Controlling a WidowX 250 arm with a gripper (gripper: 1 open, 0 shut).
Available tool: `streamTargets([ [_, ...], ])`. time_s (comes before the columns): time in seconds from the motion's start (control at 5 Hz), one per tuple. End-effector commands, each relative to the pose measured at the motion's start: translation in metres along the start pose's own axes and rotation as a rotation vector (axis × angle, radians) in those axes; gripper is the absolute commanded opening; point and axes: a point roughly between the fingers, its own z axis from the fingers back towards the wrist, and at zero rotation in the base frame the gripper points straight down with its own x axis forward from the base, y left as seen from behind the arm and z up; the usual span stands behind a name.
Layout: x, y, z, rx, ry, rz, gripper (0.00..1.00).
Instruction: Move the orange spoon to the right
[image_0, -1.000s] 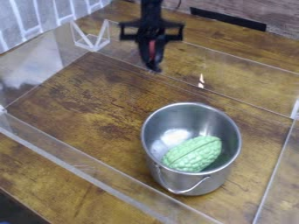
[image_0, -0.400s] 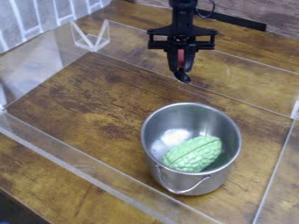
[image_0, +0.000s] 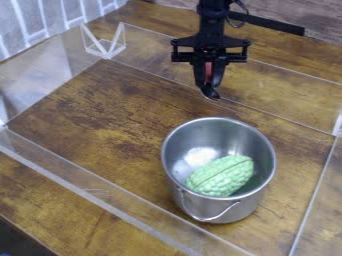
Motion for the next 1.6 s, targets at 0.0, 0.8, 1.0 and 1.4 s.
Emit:
streamTargets([
  [0.0, 0.004, -0.005, 0.017, -0.019, -0.055, 0.016, 0.00],
  [0.8, 0.003, -0.010, 0.012, -0.012, -0.058, 0.105, 0.00],
  [1.0, 0.006, -0.011, 0.018, -0.020, -0.059, 0.119, 0.00],
  [1.4, 0.004, -0.008, 0.015, -0.016, -0.063, 0.162, 0.00],
])
